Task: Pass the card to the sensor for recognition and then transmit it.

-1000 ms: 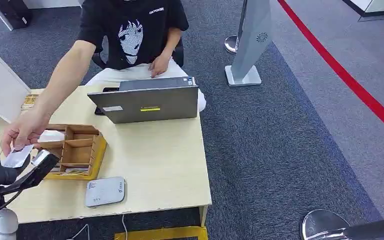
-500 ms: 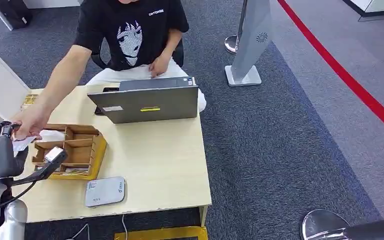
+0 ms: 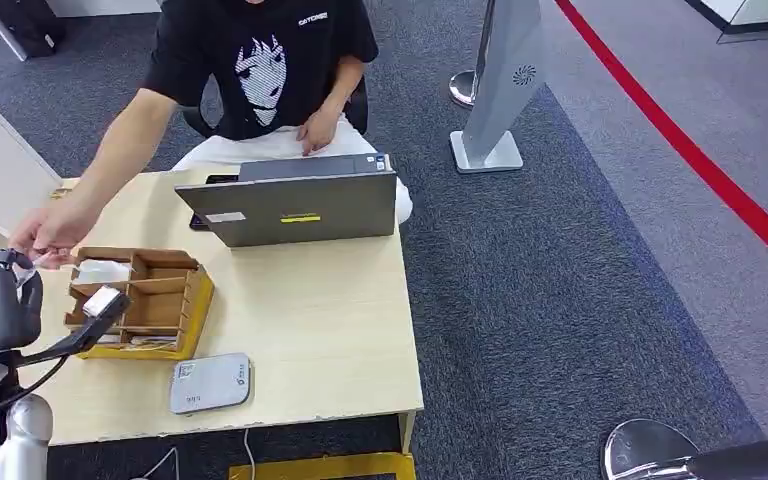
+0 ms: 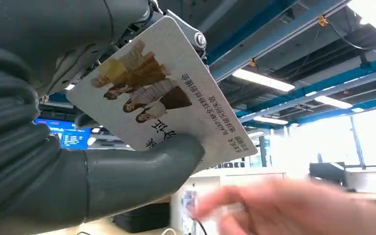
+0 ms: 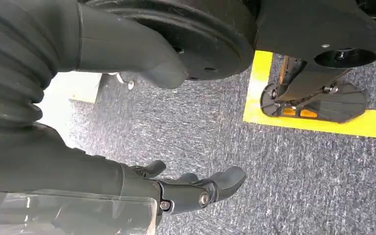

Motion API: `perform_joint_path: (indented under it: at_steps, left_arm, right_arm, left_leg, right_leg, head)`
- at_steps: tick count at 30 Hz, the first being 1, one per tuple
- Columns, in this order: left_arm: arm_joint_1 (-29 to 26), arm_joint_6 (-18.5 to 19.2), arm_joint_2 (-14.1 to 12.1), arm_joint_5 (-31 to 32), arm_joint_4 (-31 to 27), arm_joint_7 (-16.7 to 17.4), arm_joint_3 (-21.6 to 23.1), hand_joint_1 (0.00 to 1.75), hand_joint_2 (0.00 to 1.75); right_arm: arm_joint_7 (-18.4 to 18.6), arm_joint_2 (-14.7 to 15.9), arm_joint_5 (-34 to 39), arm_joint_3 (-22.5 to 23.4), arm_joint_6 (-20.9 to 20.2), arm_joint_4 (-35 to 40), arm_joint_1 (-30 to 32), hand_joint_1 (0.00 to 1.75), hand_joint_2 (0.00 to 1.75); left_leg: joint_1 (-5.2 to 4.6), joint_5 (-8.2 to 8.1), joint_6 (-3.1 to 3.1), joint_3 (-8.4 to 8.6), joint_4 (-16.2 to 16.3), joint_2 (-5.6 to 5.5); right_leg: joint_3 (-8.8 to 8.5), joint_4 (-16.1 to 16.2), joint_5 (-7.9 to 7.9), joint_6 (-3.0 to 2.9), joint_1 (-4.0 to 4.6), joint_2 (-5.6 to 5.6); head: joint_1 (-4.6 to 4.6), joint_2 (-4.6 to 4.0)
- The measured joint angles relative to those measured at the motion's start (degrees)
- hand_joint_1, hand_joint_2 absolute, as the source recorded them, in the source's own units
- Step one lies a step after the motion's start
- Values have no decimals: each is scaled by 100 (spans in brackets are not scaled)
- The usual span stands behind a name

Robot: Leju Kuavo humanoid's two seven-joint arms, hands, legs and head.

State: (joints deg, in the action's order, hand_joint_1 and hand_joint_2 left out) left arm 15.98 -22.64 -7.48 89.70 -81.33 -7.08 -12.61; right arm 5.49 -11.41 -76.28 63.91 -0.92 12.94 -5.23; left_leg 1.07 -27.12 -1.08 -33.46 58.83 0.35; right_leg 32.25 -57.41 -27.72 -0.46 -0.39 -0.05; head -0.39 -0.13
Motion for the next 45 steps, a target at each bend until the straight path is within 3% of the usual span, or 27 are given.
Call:
perform_joint_path:
  at_steps: [5,6,10,13,16,19,22,29,31,34,38,45]
  left_arm:
    - [24,7,2,-29,0,22,-4,175,175]
    - [30,43,15,-206,-4,-106,-24,175,175]
    - [-157,396,434,-1621,-594,-972,-61,175,175]
    - [-880,708,1020,-2634,-1718,-1669,196,175,175]
    - [-1929,270,1316,-2329,-2536,-1877,915,175,175]
    - [-2691,-377,1384,-2166,-3098,-1687,1695,175,175]
    - [-3032,-446,1381,-2275,-3409,-1585,2039,175,175]
    - [-3264,-380,1381,-2418,-3681,-1543,2256,175,175]
    - [-3177,-34,1357,-2906,-3650,-1777,2262,175,175]
    - [-2791,9,1335,-3266,-3276,-2201,2260,175,175]
    - [-2656,33,1335,-3307,-3045,-2321,2260,175,175]
    - [-2651,50,1338,-3294,-2990,-2365,2260,175,175]
  right_arm:
    - [2,0,0,0,0,0,0,0,175]
    - [2,0,0,0,2,0,0,0,175]
    - [6,0,123,18,72,-2,0,0,175]
    - [-9,-30,415,120,334,-20,4,0,175]
    - [-35,-98,658,284,538,-46,4,0,175]
    - [-68,-140,791,459,632,-57,4,0,175]
    - [-68,-146,811,548,632,-59,2,0,175]
    - [-75,-146,837,629,612,-72,-6,0,175]
    - [-63,-149,1058,706,231,-72,-162,0,175]
    - [424,-122,1161,804,-144,-48,-759,0,175]
    - [505,-120,1185,898,-208,-39,-1133,0,175]
    - [463,-120,1185,920,-210,-35,-1149,0,175]
  left_leg:
    - [0,0,0,0,0,0]
    - [0,0,0,1,0,0]
    - [-3,-1,1,-2,1,-1]
    - [-23,-14,16,1,0,15]
    - [-36,-28,35,2,1,25]
    - [-38,-33,42,0,1,20]
    - [-37,-34,44,0,-1,14]
    - [-36,-21,39,2,-2,10]
    - [-36,-11,38,-3,-2,9]
    - [-37,1,34,3,-2,21]
    - [-39,15,45,2,1,3]
    - [-40,16,46,-2,1,0]
  right_leg:
    - [0,-1,0,0,0,0]
    - [0,-1,0,0,0,0]
    - [-3,0,0,0,-2,-1]
    - [-1,2,-3,5,-14,12]
    - [2,4,-18,26,-34,19]
    - [2,4,-20,29,-36,12]
    - [1,4,-21,29,-35,3]
    - [-7,1,-17,28,-34,2]
    - [-3,0,-5,37,-34,3]
    - [6,0,17,33,-34,17]
    - [-3,1,21,40,-34,-4]
    - [-2,0,22,41,-34,-3]
  head:
    - [2,0]
    - [2,0]
    - [2,0]
    - [0,0]
    - [6,0]
    - [11,0]
    - [9,0]
    - [9,0]
    - [11,0]
    - [6,0]
    - [4,0]
    - [4,0]
